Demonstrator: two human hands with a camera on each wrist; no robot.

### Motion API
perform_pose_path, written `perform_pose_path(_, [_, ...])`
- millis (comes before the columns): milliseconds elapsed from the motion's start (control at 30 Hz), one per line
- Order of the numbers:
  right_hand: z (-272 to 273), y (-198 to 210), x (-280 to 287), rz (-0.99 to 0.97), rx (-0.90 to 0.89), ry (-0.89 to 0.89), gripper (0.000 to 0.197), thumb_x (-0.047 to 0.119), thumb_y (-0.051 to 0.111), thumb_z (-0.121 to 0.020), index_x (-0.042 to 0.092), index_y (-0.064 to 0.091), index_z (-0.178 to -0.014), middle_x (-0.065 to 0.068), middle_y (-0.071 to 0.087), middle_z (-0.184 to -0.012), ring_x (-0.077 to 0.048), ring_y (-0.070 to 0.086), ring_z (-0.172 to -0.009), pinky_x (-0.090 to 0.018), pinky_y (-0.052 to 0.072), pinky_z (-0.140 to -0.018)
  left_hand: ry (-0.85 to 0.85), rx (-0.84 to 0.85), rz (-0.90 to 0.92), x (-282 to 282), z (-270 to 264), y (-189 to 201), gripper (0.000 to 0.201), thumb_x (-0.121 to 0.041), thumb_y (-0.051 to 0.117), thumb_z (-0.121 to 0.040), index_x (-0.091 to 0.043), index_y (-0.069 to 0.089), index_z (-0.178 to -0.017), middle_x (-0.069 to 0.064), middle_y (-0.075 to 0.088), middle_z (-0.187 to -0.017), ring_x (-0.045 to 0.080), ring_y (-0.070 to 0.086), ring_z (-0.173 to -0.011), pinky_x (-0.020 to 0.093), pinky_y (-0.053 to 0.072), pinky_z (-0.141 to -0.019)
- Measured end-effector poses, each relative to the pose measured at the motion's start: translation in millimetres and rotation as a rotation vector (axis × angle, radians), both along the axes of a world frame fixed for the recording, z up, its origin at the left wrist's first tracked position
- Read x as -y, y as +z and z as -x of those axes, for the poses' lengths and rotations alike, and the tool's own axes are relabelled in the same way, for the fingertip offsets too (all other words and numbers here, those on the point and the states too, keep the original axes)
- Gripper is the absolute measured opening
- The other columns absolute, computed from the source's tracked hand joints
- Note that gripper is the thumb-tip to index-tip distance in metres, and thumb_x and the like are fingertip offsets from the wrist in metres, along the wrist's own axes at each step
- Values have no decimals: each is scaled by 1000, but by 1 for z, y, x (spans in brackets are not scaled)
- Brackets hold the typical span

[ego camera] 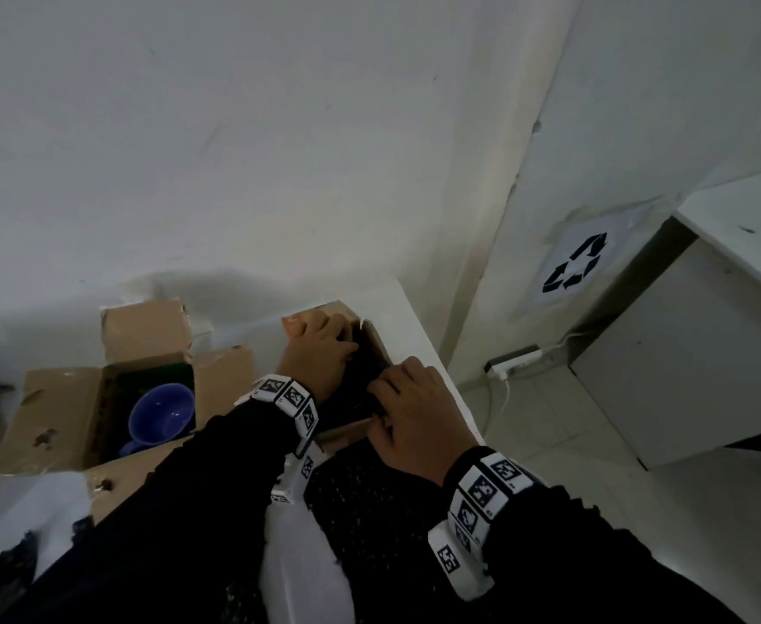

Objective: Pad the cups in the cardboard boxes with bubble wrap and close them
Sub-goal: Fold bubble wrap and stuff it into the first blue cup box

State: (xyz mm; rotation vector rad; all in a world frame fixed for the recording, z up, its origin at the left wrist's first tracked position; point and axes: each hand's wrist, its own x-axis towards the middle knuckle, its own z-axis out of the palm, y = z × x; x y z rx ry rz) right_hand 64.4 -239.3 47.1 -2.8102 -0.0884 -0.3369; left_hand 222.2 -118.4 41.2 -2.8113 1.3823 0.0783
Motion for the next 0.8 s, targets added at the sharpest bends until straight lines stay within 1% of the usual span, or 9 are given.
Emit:
perform_pose_path(167, [1, -6, -12, 94, 27, -4, 33, 37, 52, -82, 14, 60, -103, -1, 64, -80, -24, 54, -83, -40, 39, -79, -160, 226, -90, -5, -9, -5, 24, -31, 59, -78, -27, 64, -101, -7, 69, -84, 28, 47, -99, 45, 25, -87])
perform_pose_path(233, [0, -12, -14, 132, 19, 3, 34, 36, 50, -83, 13, 58, -108, -1, 65, -76, -24, 55, -79, -40, 35, -84, -178, 248, -126, -6, -8, -7, 25, -35, 48, -80, -29, 65, -98, -8, 69, -87, 27, 47, -102, 46, 25, -91])
perform_pose_path(300, [-2, -15, -17, 150, 0, 8, 31, 33, 49, -83, 13, 59, -104, -2, 65, -76, -24, 56, -80, -39, 33, -84, -175, 247, -175, -6, -6, -7, 39, -37, 31, -78, -29, 68, -88, -5, 65, -97, 28, 43, -103, 47, 26, -92])
perform_pose_path(400, [-5, -12, -18, 100, -10, -56, 20, 31, 52, -80, 16, 58, -92, -4, 59, -96, -26, 50, -90, -38, 37, -76, -156, 248, -183, -6, -5, -3, 38, -34, 31, -77, -27, 68, -80, -6, 62, -94, 27, 40, -104, 46, 26, -92])
perform_pose_path(500, [-8, -9, -12, -137, 42, -173, 19, 19, 61, -73, 14, 51, -89, -7, 47, -98, -22, 42, -84, -32, 37, -67, -160, 199, -113, -8, -1, 4, 25, -30, 45, -82, -27, 67, -93, -8, 65, -94, 26, 48, -107, 47, 25, -95])
perform_pose_path(567, [-16, -6, -7, -255, 13, -199, 21, 6, 60, -71, 13, 46, -85, -4, 44, -90, -18, 39, -75, -28, 31, -61, -124, 168, -17, -15, 4, 9, 34, -29, 38, -81, -23, 68, -96, -3, 67, -96, 27, 54, -99, 47, 32, -93])
perform_pose_path(667, [-28, -2, -4, -200, -43, -180, 20, 2, 62, -74, 12, 48, -85, -4, 54, -78, -22, 46, -65, -31, 29, -59, -30, 196, 152, -32, 22, 9, 30, -34, 38, -86, -22, 65, -86, -2, 66, -91, 28, 54, -94, 44, 34, -88])
perform_pose_path(733, [-29, 0, -6, -43, 4, -121, 15, 14, 65, -80, 15, 50, -83, -2, 59, -70, -26, 55, -61, -35, 38, -65, 2, 175, 179, -44, 40, 4, 33, -44, 39, -90, -23, 64, -83, -6, 64, -88, 24, 55, -92, 43, 36, -87])
perform_pose_path(800, [-25, 0, -5, 54, 103, -72, 16, 28, 56, -91, 19, 50, -79, 3, 58, -63, -21, 54, -59, -40, 41, -81, -27, 135, 143, -55, 56, -2, 35, -47, 37, -89, -25, 63, -83, -8, 63, -85, 21, 57, -88, 44, 37, -88])
